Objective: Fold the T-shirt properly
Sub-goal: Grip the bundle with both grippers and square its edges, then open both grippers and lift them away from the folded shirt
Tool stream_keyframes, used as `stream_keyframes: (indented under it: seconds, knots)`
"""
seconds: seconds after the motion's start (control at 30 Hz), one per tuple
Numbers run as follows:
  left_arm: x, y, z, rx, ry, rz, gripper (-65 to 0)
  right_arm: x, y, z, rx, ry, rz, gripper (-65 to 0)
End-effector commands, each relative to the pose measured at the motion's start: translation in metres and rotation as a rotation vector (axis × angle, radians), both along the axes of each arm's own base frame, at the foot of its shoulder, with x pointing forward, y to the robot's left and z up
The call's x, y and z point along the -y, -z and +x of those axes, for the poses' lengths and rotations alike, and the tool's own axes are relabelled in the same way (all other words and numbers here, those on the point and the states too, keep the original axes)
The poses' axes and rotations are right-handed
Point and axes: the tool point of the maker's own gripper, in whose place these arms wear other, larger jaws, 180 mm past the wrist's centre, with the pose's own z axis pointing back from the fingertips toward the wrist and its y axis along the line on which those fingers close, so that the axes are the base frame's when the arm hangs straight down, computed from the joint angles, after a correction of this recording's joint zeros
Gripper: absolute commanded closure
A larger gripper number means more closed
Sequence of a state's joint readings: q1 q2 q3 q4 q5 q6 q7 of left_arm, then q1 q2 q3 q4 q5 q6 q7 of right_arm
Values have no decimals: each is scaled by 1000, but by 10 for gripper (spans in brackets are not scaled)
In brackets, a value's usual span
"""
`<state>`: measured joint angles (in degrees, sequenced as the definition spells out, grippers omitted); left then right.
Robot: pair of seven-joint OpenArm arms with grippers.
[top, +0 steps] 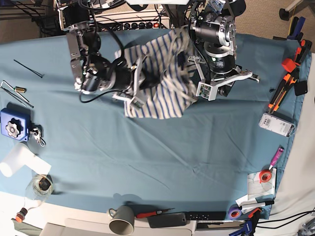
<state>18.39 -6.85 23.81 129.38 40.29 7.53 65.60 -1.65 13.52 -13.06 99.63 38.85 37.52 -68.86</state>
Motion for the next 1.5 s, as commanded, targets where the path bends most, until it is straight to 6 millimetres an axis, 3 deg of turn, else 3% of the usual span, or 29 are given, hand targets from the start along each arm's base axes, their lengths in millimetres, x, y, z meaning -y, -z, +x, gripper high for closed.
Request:
stream_keyframes:
  seconds: [0.0,0.17,0.4,0.53,0.73,0.8,0.97,1.1,1.27,1.47]
  knots:
    - [-1,-10,3,43,-6,-1,0,8,-8,10,25,13,-14,0]
    - [-1,-10,3,43,-6,-2,0,-14,-37,10,27,-54,158,0]
    - [0,-8,1,32,-1,-13,0,-14,-47,28,105,-29,160,0]
    - [1,-7,1,30,1,-17,0,-8,-38,37,109,4,142,0]
    - [1,-4,-3,16,0,-17,0,11,3,54,-26,85,128,0]
    - [1,-4,-3,15,0,-16,0,14,8,57,-56,92,125,0]
    - [1,-4,-3,16,-1,-15,0,-2,-23,51,-53,17,192,0]
    - [0,-3,-4,10,-6,-11,0,-8,-58,50,59,-57,152,0]
    - [-12,-5,-13,8,-33,30,0,18,-77,65,128,32,157,0]
    - [-45,-17,-9,71,-121,19,0,84,-99,91,203,268,179,0]
